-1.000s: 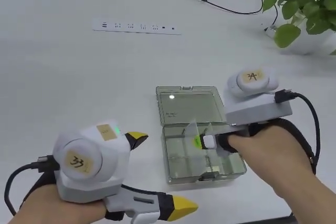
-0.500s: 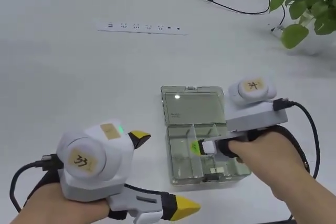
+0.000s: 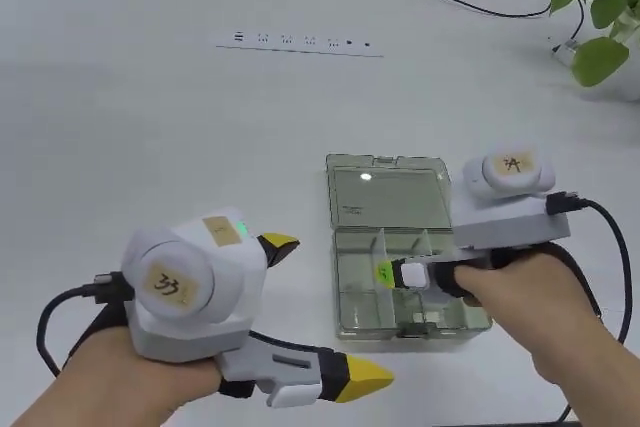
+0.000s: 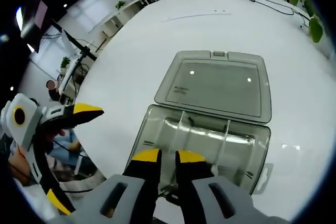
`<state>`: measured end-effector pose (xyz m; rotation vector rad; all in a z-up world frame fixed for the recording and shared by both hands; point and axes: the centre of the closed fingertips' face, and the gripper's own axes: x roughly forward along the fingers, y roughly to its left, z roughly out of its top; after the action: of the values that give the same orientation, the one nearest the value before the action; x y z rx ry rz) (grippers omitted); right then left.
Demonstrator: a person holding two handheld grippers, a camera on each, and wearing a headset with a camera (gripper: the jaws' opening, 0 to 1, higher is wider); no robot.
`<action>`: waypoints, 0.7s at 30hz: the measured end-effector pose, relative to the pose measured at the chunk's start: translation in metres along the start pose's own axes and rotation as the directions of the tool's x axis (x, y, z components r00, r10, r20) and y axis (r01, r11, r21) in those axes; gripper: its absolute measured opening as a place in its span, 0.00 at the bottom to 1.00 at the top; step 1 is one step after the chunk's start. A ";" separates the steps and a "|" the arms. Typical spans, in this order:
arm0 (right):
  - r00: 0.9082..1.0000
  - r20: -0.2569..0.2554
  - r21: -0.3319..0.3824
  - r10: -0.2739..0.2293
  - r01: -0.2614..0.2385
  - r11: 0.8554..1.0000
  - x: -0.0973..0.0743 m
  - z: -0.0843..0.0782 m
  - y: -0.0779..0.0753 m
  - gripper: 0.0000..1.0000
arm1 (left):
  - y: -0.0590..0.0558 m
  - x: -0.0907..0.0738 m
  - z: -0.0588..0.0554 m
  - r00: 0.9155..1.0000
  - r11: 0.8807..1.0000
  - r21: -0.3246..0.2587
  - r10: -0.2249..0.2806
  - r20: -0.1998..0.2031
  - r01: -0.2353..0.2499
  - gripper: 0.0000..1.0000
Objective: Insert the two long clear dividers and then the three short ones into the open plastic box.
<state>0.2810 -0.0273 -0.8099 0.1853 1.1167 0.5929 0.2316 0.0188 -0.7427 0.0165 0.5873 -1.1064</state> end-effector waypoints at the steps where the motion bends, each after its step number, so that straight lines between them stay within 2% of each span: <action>1: 1.000 0.011 0.004 0.017 -0.017 1.000 -0.002 0.001 0.001 0.16 | 0.000 -0.001 0.003 1.000 1.000 -0.006 0.010 0.005 -0.010 0.99; 6: 0.996 0.041 0.017 0.073 -0.074 0.997 -0.014 0.004 0.001 0.22 | -0.001 -0.002 0.007 0.999 0.998 -0.019 0.054 0.007 -0.053 0.99; 13: 0.984 0.076 0.000 0.161 -0.162 0.987 -0.039 0.013 0.005 0.26 | -0.004 -0.007 0.012 0.994 0.993 -0.034 0.113 0.001 -0.113 0.99; 19: 0.967 0.109 -0.073 0.230 -0.223 0.972 -0.069 0.025 0.000 0.29 | -0.010 -0.007 0.023 0.987 0.986 -0.051 0.160 0.023 -0.158 0.99; 21: 0.969 0.091 -0.113 0.229 -0.218 0.969 -0.077 0.024 -0.005 0.32 | -0.011 -0.006 0.025 0.985 0.984 -0.062 0.169 0.033 -0.167 0.99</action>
<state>0.2805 -0.0685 -0.7408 0.2534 0.9691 0.8311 0.2310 0.0111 -0.7154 -0.0057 0.5738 -0.9235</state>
